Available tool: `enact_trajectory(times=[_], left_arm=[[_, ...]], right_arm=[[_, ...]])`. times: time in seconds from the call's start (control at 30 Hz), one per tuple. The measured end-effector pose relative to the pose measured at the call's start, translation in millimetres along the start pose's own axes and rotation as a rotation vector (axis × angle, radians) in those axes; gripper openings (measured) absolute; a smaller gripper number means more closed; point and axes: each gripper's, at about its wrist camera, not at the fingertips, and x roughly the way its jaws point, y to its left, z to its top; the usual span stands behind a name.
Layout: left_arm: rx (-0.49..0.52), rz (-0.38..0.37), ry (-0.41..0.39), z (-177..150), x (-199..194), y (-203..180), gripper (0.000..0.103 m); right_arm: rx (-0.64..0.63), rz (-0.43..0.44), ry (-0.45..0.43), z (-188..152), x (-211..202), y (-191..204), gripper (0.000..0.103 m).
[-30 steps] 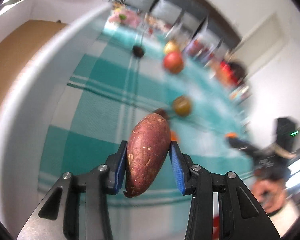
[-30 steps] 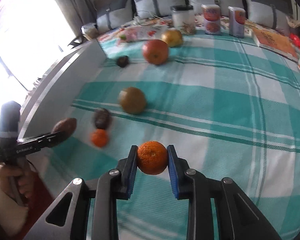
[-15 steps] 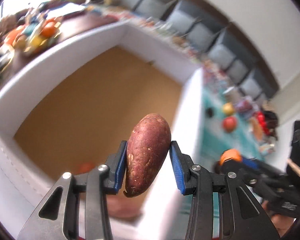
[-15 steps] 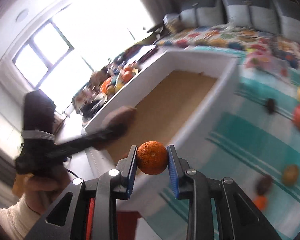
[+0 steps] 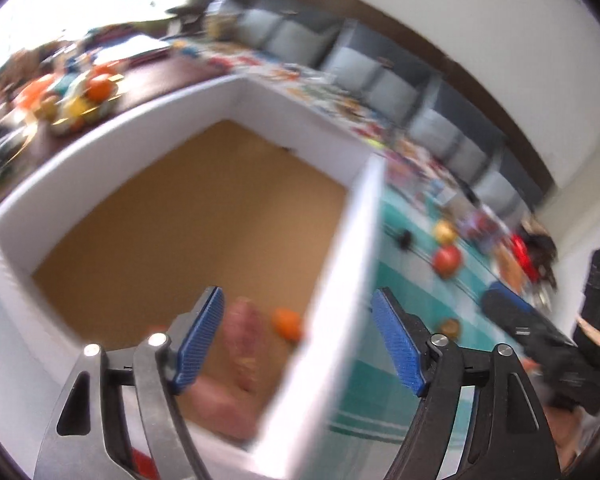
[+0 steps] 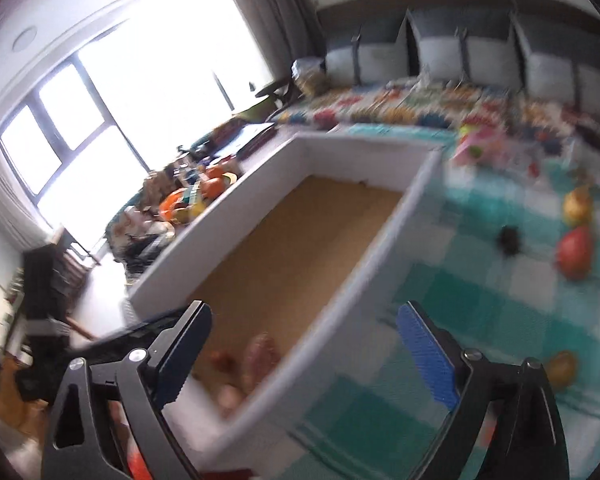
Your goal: Organize fruits
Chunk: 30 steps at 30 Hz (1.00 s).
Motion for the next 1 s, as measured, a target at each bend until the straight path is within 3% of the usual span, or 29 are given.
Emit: enact_trajectory(times=[0.1, 0.2, 0.3, 0.43, 0.57, 0.7, 1.0], left_arm=[[0.122, -0.098, 0.03, -32, 7, -57, 0.083], [0.228, -0.166, 0.094, -76, 29, -107, 0.086], [0.293, -0.144, 0.16, -120, 67, -134, 0.086], [0.37, -0.03, 0.159, -154, 103, -139, 0.086], [0.478, 0.032, 0.149, -172, 114, -132, 0.086], [0.551, 0.049, 0.139, -185, 115, -126, 0.089], [0.584, 0.063, 0.103, -194, 119, -133, 0.1]], right_arm=[[-0.048, -0.153, -0.022, -35, -24, -42, 0.101], [-0.039, -0.325, 0.031, -92, -38, -97, 0.101], [0.057, -0.481, 0.074, -141, -55, -151, 0.101], [0.238, -0.639, 0.074, -196, -84, -212, 0.101], [0.277, -0.686, 0.094, -226, -95, -237, 0.101], [0.299, -0.66, 0.081, -229, -99, -241, 0.101], [0.323, -0.643, 0.088, -226, -86, -246, 0.103]])
